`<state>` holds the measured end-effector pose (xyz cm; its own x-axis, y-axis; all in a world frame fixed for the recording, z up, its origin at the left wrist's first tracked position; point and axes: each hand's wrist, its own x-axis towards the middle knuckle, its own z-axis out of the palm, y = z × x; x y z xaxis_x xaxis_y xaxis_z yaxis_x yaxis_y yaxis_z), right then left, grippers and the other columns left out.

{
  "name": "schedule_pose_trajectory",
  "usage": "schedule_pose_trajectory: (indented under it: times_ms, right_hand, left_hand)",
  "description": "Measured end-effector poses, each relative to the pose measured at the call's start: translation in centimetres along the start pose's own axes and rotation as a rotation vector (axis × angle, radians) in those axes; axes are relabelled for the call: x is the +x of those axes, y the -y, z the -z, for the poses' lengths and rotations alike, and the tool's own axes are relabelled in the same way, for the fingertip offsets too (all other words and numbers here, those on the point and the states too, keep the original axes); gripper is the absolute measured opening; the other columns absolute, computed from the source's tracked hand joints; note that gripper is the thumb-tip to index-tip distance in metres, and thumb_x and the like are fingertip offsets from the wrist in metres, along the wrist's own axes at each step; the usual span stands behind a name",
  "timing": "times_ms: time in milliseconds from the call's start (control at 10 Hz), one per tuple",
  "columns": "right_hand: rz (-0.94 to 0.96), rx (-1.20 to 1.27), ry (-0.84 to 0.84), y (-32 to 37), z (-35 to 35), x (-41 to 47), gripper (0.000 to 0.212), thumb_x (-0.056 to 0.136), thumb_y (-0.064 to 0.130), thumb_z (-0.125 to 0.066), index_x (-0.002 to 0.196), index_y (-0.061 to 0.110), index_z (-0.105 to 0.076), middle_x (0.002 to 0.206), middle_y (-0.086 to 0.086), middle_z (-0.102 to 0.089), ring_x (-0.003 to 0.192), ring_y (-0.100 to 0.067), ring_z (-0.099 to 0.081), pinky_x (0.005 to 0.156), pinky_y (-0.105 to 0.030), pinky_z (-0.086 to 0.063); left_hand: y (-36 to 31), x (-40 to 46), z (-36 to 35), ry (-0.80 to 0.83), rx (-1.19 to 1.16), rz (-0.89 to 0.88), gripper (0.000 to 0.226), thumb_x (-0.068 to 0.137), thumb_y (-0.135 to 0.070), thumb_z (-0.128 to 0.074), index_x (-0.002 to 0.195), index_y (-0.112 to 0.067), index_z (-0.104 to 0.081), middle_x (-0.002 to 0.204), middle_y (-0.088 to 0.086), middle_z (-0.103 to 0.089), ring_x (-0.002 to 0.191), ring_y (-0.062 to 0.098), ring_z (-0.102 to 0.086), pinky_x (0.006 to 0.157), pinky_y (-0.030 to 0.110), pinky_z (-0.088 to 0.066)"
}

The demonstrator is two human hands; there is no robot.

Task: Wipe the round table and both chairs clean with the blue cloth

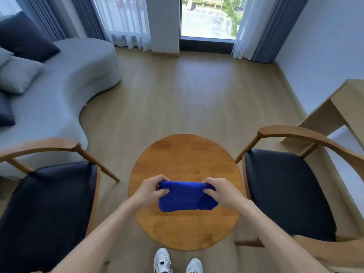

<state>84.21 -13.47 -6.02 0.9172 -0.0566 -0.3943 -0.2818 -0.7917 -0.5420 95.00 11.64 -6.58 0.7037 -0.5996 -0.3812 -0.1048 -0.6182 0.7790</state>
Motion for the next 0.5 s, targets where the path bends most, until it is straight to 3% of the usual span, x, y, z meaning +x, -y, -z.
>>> schedule_pose_trajectory:
  times_ms: [200,300,400,500]
  right_hand:
    - [-0.136,0.063,0.107,-2.9,-3.2,5.2,0.02,0.099,0.024,-0.049,0.114,0.025,-0.061,0.107,0.007,-0.063,0.095,-0.01,-0.059,0.081,-0.031,-0.053]
    - [-0.261,0.12,-0.052,-4.7,-4.1,9.8,0.035,0.099,0.011,-0.046,0.133,0.017,-0.052,0.119,-0.001,-0.058,0.103,-0.015,-0.055,0.087,-0.027,-0.047]
    - [-0.312,0.09,-0.177,-6.0,-4.1,12.6,0.038,0.097,0.006,-0.044,0.134,0.011,-0.051,0.126,-0.009,-0.056,0.114,-0.023,-0.054,0.096,-0.031,-0.044]
    - [-0.348,0.098,-0.17,-6.0,-4.2,12.4,0.033,0.095,0.011,-0.048,0.127,0.009,-0.057,0.122,-0.01,-0.059,0.112,-0.025,-0.056,0.094,-0.033,-0.044]
  left_hand:
    - [4.2,4.7,-2.4,0.019,-0.026,0.171,0.012,0.09,-0.018,-0.061,0.101,-0.022,-0.061,0.098,-0.005,-0.066,0.09,0.011,-0.062,0.077,0.025,-0.053]
    - [6.4,9.3,-3.0,-0.233,-0.06,0.302,0.027,0.093,-0.016,-0.056,0.119,-0.011,-0.055,0.113,0.005,-0.062,0.101,0.017,-0.059,0.084,0.025,-0.046]
    - [8.3,12.0,-3.2,-0.347,0.023,0.314,0.03,0.092,-0.011,-0.054,0.121,-0.002,-0.054,0.119,0.013,-0.061,0.11,0.024,-0.057,0.094,0.029,-0.041]
    - [8.8,11.6,-3.6,-0.288,0.056,0.323,0.03,0.091,-0.01,-0.053,0.12,-0.002,-0.055,0.119,0.012,-0.061,0.11,0.025,-0.057,0.094,0.031,-0.042]
